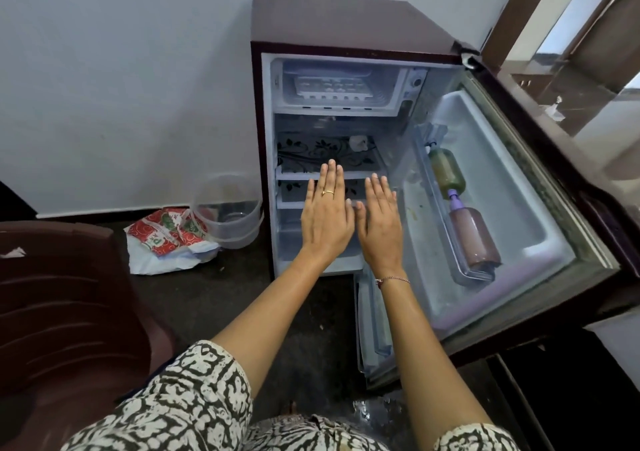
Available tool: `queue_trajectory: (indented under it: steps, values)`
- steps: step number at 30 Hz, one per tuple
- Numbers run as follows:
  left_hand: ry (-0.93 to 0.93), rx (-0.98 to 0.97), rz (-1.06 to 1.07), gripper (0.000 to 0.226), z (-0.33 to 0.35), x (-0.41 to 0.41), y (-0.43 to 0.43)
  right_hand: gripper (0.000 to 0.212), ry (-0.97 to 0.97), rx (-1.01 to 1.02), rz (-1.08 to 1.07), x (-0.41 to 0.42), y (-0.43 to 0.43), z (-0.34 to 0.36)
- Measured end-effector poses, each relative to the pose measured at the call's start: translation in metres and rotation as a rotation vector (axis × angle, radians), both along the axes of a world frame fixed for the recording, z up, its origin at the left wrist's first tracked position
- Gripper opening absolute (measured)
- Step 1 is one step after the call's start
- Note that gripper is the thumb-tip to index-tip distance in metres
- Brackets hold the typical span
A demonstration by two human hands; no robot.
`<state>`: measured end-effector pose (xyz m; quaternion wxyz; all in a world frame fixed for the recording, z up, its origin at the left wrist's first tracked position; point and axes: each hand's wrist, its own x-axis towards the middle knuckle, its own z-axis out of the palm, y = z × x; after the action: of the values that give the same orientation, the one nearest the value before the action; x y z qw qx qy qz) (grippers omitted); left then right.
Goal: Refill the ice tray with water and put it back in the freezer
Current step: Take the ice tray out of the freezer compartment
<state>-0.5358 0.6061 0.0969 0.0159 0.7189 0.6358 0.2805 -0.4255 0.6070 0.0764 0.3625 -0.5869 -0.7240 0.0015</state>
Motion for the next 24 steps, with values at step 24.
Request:
queue_trajectory:
  steps: [24]
  values:
    - [0.04,-0.089,0.012,0.067,-0.031,-0.052,0.159,0.057,-0.025,-0.078,-0.006,-0.04,0.163,-0.032]
